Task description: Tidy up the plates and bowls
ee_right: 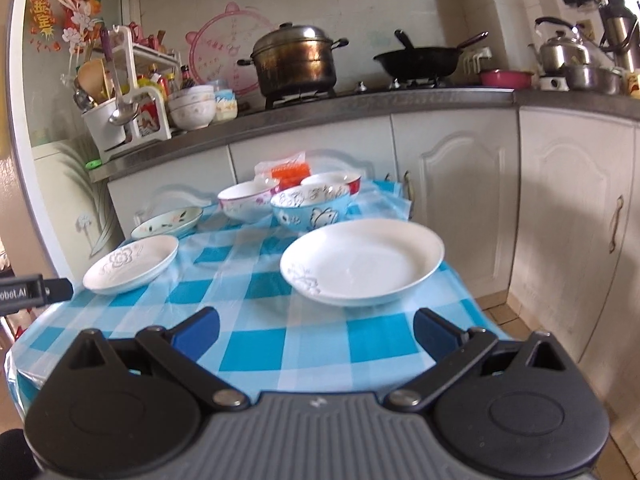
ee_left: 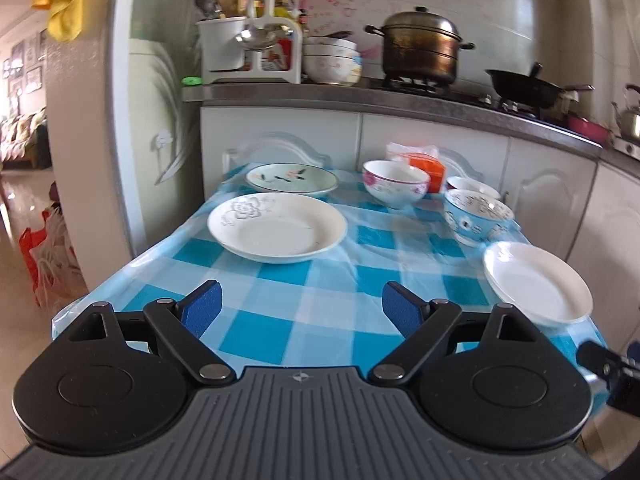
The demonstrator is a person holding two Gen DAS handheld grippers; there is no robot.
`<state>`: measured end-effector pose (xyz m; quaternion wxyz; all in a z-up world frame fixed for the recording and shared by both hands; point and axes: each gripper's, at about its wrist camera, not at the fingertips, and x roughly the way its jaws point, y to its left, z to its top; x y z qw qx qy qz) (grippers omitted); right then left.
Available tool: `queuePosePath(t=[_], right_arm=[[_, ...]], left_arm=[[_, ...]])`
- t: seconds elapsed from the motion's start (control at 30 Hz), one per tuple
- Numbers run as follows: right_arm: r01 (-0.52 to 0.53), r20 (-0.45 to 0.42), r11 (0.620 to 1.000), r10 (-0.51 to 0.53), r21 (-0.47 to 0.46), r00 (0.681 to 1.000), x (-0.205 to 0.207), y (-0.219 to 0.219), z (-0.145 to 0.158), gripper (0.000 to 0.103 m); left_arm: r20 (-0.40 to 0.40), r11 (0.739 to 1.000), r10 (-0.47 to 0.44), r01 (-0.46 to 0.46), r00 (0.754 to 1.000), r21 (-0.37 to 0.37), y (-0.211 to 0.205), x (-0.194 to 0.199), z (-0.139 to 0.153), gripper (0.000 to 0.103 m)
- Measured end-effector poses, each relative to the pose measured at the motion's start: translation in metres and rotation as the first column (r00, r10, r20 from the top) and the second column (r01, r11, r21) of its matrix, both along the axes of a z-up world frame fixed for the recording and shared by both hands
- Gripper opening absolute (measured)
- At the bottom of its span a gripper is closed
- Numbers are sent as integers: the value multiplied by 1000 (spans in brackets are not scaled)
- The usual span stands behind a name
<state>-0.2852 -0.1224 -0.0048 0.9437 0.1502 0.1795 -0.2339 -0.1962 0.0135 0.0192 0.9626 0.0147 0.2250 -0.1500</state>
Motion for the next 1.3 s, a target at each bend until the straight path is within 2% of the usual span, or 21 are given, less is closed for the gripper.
queuePosePath(t=[0.2, 0.33, 0.47, 0.6, 0.83, 1.1, 1.3], right_arm=[[-38, -25, 999, 38, 16, 999, 16, -3, -9, 102], [-26, -40, 999, 27, 26, 999, 22, -10, -14, 102], [20, -40, 999, -18, 48, 999, 24, -25, -18, 102], [72, -43, 994, -69, 77, 997, 24, -44, -22, 102], [168, -9, 972, -169, 162, 986, 19, -84, -27, 102], [212, 56, 951, -230, 223, 972, 22, -120, -27, 98], [196, 97, 953, -223, 233, 970, 33, -135, -27, 93]], left_arm=[[0, 992, 107, -107, 994, -60, 18, 35, 4, 103], [-4, 977, 182, -181, 983, -116, 26, 60, 12, 103], [-4, 972, 181, -180, 983, -151, 22, 73, 14, 103], [-2, 981, 126, -125, 992, -147, 6, 74, 8, 103], [-10, 990, -57, 55, 998, -128, -41, 65, -7, 103], [-9, 971, -210, 208, 978, -122, -95, 59, -22, 103], [-15, 948, -304, 301, 952, -101, -133, 56, -37, 103]])
